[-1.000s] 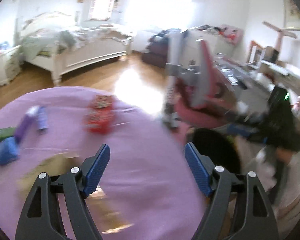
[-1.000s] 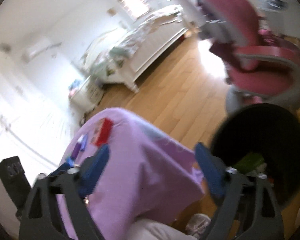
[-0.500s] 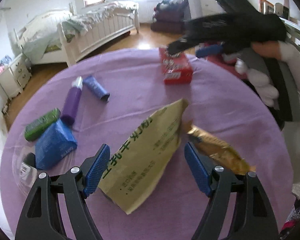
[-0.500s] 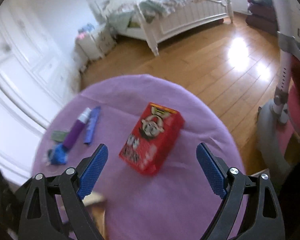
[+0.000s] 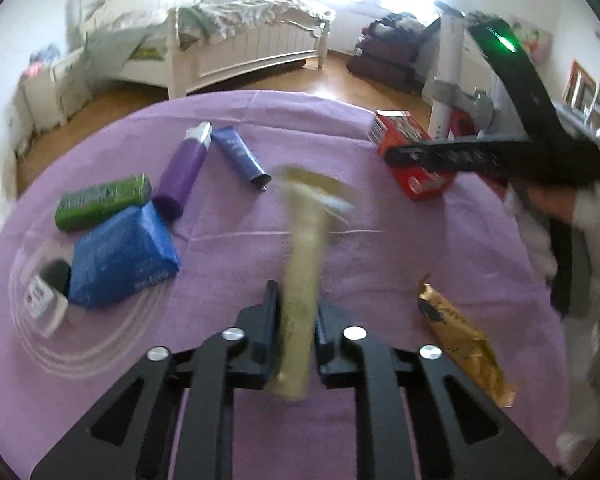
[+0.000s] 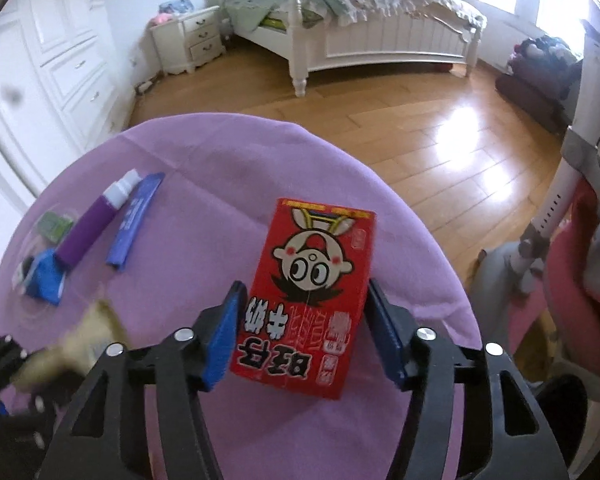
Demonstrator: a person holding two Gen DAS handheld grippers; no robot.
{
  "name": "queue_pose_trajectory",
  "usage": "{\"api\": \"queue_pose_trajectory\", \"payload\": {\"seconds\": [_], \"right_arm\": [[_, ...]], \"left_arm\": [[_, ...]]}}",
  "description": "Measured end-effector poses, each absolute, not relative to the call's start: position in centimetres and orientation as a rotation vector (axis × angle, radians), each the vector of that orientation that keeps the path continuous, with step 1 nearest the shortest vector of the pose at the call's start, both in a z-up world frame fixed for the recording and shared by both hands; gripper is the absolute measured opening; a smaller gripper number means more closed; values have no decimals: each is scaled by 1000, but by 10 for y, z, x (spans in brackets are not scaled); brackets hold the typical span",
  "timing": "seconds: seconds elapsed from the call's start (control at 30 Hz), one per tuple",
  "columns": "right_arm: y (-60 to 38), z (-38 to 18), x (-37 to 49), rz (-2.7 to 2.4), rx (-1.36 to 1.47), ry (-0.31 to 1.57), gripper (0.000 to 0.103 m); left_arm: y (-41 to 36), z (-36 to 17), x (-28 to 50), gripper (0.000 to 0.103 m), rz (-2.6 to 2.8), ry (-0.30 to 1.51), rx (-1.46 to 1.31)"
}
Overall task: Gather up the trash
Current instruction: 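Grasp the tan wrapper with the left tool while the right tool grasps the red snack box, then carry the wrapper and red box over the bin and release both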
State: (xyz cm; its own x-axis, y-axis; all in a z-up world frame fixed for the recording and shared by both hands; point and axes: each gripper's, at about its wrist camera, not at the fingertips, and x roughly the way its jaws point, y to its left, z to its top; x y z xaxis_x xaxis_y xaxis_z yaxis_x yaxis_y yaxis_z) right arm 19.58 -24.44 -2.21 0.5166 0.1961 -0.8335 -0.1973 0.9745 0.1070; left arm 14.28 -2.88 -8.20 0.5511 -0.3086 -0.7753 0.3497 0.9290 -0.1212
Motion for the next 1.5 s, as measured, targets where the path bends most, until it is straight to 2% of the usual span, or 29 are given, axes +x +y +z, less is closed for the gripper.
{"api": "queue_pose_trajectory", "payload": {"seconds": [0.47, 0.7, 1.17, 1.5], "right_arm": [[-392, 50, 15, 348, 445, 678, 56], [-485, 51, -64, 212, 555, 590, 56], [-594, 28, -133, 27, 663, 492, 56], [-627, 5, -138, -63, 714, 497, 56]], "left_arm": [[-68, -31, 79, 12, -478, 753, -115], [-119, -9, 65, 12, -575, 715, -146], [-292, -10, 53, 12, -863, 735, -97], [-363, -42, 57, 12, -961, 821, -43]]}}
